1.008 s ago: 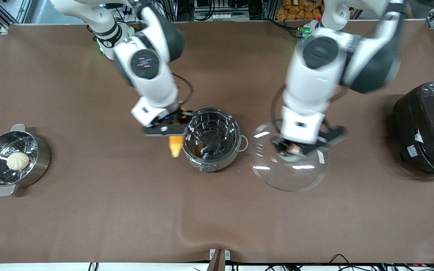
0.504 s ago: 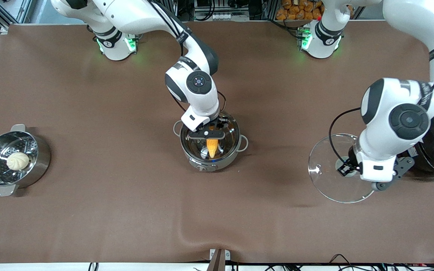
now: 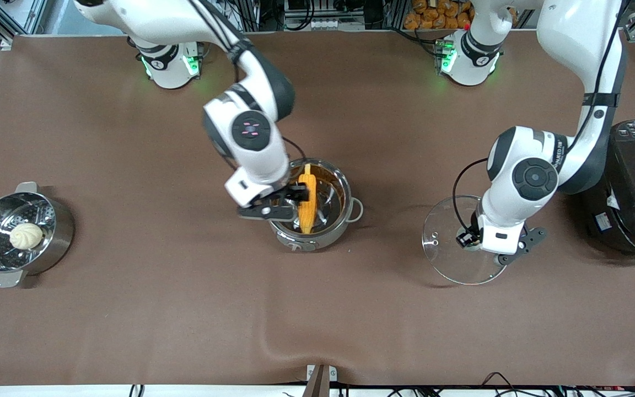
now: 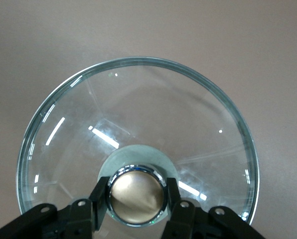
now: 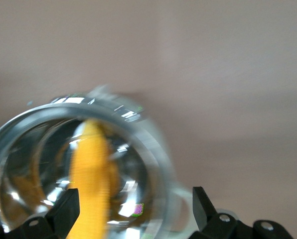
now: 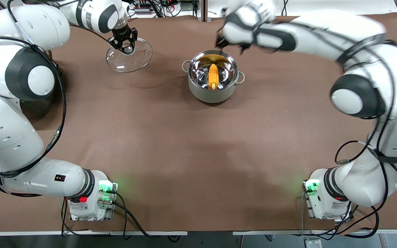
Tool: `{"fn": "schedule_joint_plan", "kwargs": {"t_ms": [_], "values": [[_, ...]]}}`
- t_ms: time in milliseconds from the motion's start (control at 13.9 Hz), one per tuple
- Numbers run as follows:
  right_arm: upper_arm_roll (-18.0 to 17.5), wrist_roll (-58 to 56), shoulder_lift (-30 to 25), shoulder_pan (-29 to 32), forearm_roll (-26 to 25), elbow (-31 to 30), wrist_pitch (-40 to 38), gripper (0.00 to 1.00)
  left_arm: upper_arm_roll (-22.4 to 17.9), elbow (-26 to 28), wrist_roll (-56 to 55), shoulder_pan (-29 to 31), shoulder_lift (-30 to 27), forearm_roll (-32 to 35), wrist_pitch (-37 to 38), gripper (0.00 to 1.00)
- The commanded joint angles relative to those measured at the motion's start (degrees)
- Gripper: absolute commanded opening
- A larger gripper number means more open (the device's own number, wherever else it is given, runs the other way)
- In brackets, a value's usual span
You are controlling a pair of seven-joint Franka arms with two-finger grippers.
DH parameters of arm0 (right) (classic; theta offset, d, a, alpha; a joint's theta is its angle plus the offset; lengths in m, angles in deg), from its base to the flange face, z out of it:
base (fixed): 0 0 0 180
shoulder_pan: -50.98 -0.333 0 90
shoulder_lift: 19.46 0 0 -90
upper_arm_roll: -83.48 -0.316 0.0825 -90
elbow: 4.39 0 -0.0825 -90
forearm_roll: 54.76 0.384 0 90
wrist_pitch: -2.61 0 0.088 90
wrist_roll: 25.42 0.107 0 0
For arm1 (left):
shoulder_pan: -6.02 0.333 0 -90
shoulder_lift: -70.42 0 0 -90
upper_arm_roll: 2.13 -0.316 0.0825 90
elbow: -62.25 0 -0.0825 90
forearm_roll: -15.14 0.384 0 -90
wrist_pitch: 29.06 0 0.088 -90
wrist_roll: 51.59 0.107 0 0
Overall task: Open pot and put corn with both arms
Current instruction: 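Lower the corn into the pot and open the right gripper, then set the lid on the table with the left gripper while the right gripper withdraws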
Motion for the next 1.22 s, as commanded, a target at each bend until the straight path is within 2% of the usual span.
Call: {"fn": "schedule_joint_plan", "kwargs": {"t_ms": [0,144,216,288,360,504,576,648,720,936,1152], "values": [[-1.34,-9.25,-7.64,10.42,2.36,-1.84,-7.61,1.0,-0.13,5.48,0.09,2.18,-2.21,0.08,-7.94,0.0],[-1.17,-10.5,-8.97,15.8,6.66,0.95,-11.48,1.0,-0.13,6.01,0.0,2.89,-0.1,0.08,-12.78,0.0],[-0.99,-10.59,-9.41,17.65,6.24,2.98,-15.24,1.0,-0.13,6.71,-0.18,2.72,0.43,0.08,-14.8,0.0],[-0.82,-11.37,-10.98,19.32,4.59,3.08,-16.23,1.0,-0.13,7.67,-0.27,2.54,0.61,0.08,-16.21,0.0],[-0.73,-13.99,-12.31,20.82,0.48,3.0,-16.24,1.0,-0.22,8.46,-0.27,2.28,1.13,0.08,-17.45,0.0],[-0.73,-24.86,-14.94,26.08,-1.14,2.21,-17.21,1.0,-0.13,8.39,-0.18,2.19,2.71,0.08,-18.34,0.0],[-0.73,-28.57,-17.31,28.19,-1.14,0.55,-16.51,1.0,-0.13,8.3,-0.27,2.19,3.15,0.08,-18.34,0.37],[-0.73,-30.52,-19.59,30.48,-1.14,-1.12,-15.72,1.0,-0.13,8.38,-0.01,2.19,3.5,0.08,-18.34,0.84],[-0.73,-32.19,-21.27,31.89,-1.14,-1.83,-15.98,1.0,-0.22,8.39,0.52,1.93,3.86,0.26,-18.34,1.0],[-0.73,-35.99,-26.28,35.15,-1.14,-6.04,-16.59,1.0,-0.13,8.56,0.26,2.18,1.68,1.14,-17.46,1.0],[-0.73,-35.9,-27.7,37.17,-1.14,-6.67,-18.25,1.0,-0.13,8.04,3.23,2.54,-4.91,1.31,-10.63,1.0]]}}
